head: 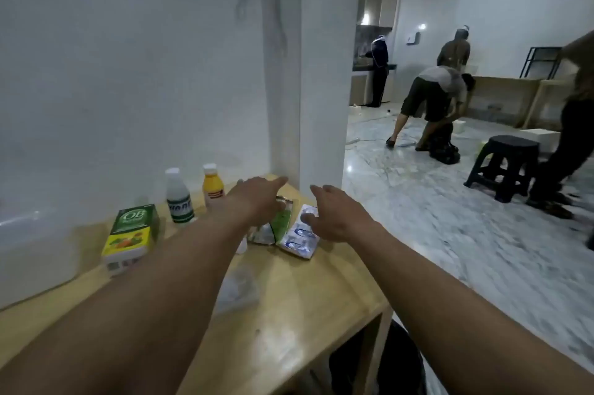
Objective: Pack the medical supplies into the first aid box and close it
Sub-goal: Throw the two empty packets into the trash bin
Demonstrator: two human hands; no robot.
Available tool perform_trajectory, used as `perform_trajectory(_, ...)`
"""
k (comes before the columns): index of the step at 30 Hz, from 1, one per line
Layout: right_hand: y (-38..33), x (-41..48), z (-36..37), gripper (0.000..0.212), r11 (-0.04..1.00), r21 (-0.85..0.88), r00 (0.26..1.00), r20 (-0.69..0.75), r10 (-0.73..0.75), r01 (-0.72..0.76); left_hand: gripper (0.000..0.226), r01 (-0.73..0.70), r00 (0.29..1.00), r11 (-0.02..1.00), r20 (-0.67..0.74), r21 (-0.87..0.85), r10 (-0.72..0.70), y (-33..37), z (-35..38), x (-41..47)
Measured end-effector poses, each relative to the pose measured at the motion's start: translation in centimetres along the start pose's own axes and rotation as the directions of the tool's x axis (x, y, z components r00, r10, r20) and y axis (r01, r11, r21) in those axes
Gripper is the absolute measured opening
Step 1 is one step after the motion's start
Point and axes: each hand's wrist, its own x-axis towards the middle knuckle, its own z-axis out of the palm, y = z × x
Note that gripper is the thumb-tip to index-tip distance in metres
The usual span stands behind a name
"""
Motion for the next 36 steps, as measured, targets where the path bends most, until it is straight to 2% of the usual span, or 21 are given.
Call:
perform_trajectory(5,0.9,1.2,1.6,0.048,0.996,-0.044,0.993,0.088,0.082,-0.079,0.065,0.055,0.997,0.996,0.056,0.071,-0.059,-0.2,1.0,1.4)
perform_trajectory(12,1.4,1.6,1.1,0.052,0.996,0.052,0.996,0.048,0.070,-0.072,0.058,0.061,0.995,0.995,0.080,0.077,-0.067,-0.3,1.5,2.0)
perform_trajectory(19,2.2,1.4,1.7,0.030,0.977,0.201,0.997,-0.025,0.075,-0.069,0.044,0.050,0.997,0.994,0.068,-0.099,-0.043,-0.4,1.6,2.4)
perform_trajectory(27,3.1,1.2,0.8,0.050,0.938,0.347,0.998,-0.058,0.020,0.001,0.037,-0.034,0.999,0.946,-0.010,-0.321,0.033,-0.8,1.7,2.9)
perform_trajectory(36,4.3,0.8,-1.1,0.049,0.895,0.444,0.992,-0.122,0.020,0.037,0.036,-0.052,0.998,0.860,-0.054,-0.508,0.028,-0.6,-0.2,2.8)
